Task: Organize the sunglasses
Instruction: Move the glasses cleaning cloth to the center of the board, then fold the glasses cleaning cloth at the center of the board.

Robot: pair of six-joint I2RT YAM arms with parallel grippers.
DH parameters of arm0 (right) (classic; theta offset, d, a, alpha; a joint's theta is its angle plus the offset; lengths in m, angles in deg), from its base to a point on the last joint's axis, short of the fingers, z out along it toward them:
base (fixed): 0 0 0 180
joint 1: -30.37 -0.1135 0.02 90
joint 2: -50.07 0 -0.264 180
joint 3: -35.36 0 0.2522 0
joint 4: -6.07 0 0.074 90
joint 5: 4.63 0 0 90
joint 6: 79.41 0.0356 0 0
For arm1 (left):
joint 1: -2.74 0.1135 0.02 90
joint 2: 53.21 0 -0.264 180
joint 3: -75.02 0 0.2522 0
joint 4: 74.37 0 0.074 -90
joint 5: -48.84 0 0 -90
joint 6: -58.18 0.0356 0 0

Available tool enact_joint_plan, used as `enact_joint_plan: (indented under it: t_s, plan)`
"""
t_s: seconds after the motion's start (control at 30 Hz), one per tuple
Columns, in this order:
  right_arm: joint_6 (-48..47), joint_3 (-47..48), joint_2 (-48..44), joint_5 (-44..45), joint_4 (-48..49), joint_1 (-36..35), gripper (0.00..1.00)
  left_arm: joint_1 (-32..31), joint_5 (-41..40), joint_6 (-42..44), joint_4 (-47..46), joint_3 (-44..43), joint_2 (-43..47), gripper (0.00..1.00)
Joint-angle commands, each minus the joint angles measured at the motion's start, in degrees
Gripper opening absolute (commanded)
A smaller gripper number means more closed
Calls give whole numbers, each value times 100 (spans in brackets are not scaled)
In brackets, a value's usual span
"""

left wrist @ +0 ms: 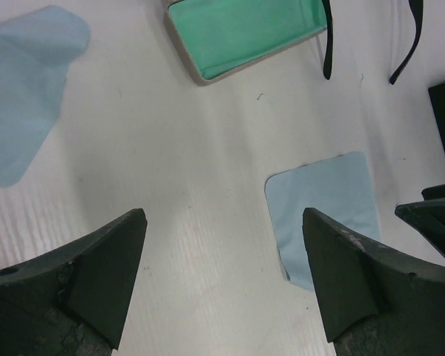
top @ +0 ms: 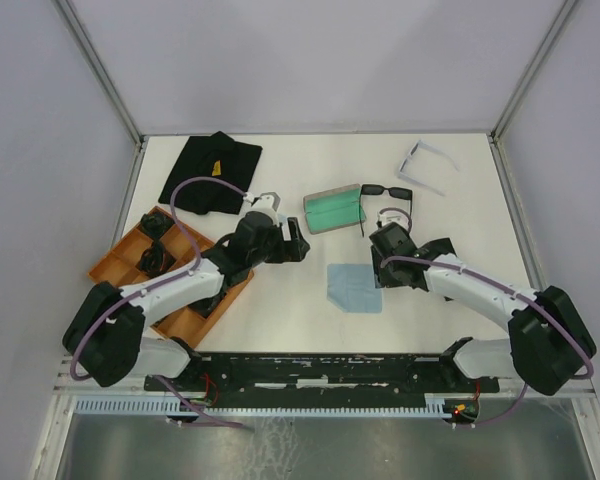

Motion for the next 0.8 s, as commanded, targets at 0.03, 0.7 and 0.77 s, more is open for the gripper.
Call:
enact_joint_plan:
  t_s: [0.03,0.7,0.77]
  plan:
    - [-733,535,453,-248,643,457,57,-196,1,567,-953,-464,-737,89]
    - [-1397,1535,2103,-1316,538,1102,41,-776,16,983,-1151,-976,-2049,64]
    - [-1404,1569,2156,-1374,528,1106,40,-791,13,983,-1157,-955,-2051,64]
